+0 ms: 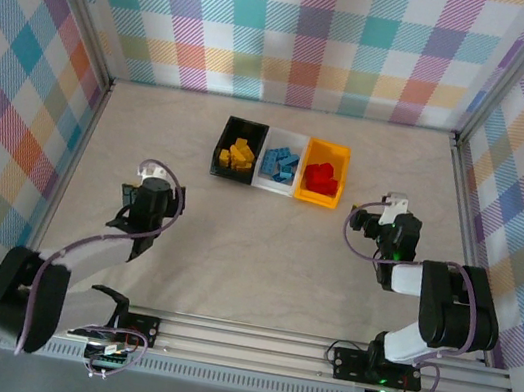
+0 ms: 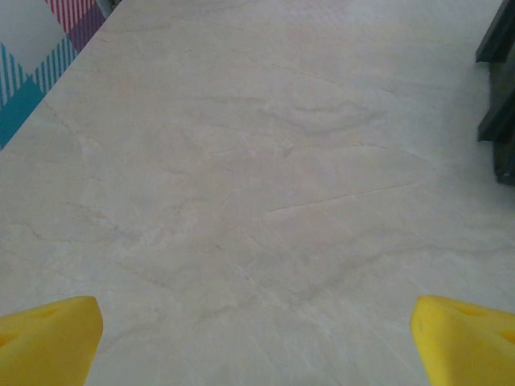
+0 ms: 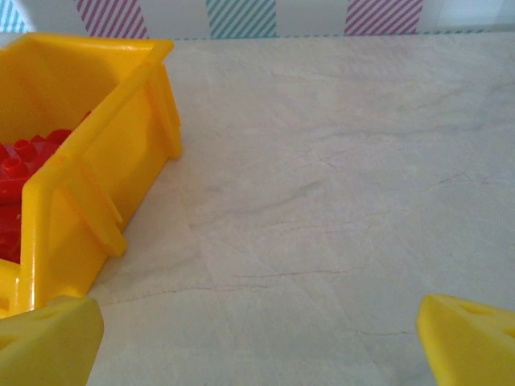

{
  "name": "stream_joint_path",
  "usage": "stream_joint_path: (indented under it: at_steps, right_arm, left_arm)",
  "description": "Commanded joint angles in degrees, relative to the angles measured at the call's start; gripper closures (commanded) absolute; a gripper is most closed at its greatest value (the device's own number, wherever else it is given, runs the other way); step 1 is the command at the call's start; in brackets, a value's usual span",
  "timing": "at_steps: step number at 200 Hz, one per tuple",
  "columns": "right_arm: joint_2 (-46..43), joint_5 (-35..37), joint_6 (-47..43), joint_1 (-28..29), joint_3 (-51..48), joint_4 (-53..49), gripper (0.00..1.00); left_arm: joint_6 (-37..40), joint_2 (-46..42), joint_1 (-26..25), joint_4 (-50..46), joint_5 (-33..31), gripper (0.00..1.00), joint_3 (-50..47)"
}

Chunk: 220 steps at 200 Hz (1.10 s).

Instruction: Sort the legos into containers by color

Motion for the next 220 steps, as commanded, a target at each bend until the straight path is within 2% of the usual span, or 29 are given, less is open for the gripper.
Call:
stream_joint_path:
  at_steps: [1,28,43,74,104,131,140,145,156,220]
  right_arm:
    - [0.36,-0.85,0.84,-0.74,2.64,-2.42,0.0]
    - [0.47,-1.12,0.9,-0.99,2.78,-2.56,0.0]
    - [0.47,-1.42,0.88,-1.09,2.82,-2.75,0.0]
    - [0.46,-1.5,0.99,-1.13,2.91,-2.8,0.0]
    - [0.43,-1.49,0.88,-1.19,2.91,-2.8,0.0]
    - [0.4,-1.53,0.93,-1.27,2.91,-2.88,0.0]
    - [0.41,-1.54,0.98,-1.2,2.91,-2.88,0.0]
    - [0.37,-1.61,0.95,-1.21,2.91,-2.89,0.0]
    - [0.43,-1.61,1.02,-1.26,2.93,-2.89,0.0]
    - [0.47,-2.66,1.23,-1.76,3.25,-3.5,0.0]
  left_arm:
    - [3.11,6.1,1.65,13.08,-0.67,0.01,0.36]
    - [5.82,11.11,2.4,18.81,5.67,0.02,1.53]
    - [7.0,12.11,2.91,20.23,7.13,0.03,1.65]
    - [8.76,15.77,4.2,29.04,12.07,0.03,-1.08]
    - [7.55,15.74,6.31,27.27,16.37,0.03,-0.56]
    - [5.12,21.05,9.26,31.95,18.84,0.02,-0.02]
    - [3.45,19.97,10.97,26.05,20.92,0.03,1.77]
    - [3.22,20.45,11.54,27.38,21.86,0.03,1.46]
    - [3.25,20.3,11.6,26.7,22.08,0.0,1.65]
    - [3.26,20.35,11.58,27.12,21.96,0.0,1.6]
